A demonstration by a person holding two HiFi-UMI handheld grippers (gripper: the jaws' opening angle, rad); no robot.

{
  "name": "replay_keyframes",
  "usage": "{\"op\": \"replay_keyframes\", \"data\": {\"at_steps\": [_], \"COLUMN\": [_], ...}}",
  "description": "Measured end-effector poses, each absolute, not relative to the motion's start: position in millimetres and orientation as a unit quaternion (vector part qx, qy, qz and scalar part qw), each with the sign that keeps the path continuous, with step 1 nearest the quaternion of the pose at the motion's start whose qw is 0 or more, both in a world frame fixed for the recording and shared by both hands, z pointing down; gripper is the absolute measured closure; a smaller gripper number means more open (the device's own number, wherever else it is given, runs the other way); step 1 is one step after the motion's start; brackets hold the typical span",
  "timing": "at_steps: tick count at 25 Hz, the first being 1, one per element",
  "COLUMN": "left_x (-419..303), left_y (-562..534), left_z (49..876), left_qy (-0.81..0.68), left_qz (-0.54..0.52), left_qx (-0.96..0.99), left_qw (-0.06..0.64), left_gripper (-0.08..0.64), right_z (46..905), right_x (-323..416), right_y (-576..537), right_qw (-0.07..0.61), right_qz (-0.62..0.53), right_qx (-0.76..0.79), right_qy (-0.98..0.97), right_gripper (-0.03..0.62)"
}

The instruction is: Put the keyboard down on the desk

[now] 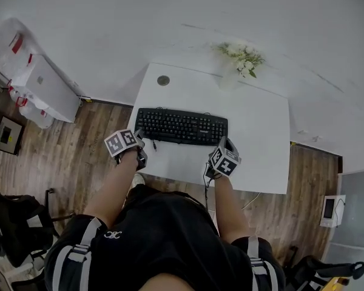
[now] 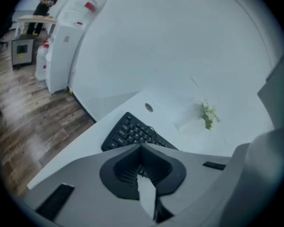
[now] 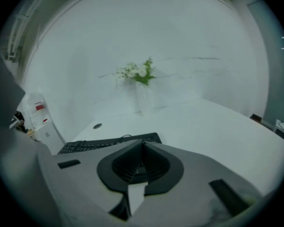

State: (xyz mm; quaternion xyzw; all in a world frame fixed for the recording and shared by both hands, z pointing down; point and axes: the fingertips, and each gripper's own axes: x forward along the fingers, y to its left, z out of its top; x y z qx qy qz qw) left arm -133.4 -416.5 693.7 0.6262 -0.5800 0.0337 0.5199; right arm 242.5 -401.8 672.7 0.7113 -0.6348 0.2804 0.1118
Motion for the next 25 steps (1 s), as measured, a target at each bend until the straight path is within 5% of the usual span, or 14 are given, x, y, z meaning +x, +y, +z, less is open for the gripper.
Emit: {"op": "replay_keyframes", "data": {"at_steps": [15,25], "left_x": [-17.9,0.8], "left_y": [-401.0,-378.0], "left_z": [465.4,447.7], "left_qy": [-0.554,-0.552], "left_qz": [0.051,0.040], "left_qx": [0.830,0.832], "left_qw": [0.041,0.031], "left_gripper": [0.560,0.558], "right_z": [461.8,436.4], "right_x": [189.6,192.7], "right_y": [-391.6,-363.8], "right_qw": [-0.029,-0.046], "right_qz": [0.056,0.038], "right_qx": [0.639,0.638], "right_qy": [-0.767,-0.768], "right_gripper": [0.589,0.589]}}
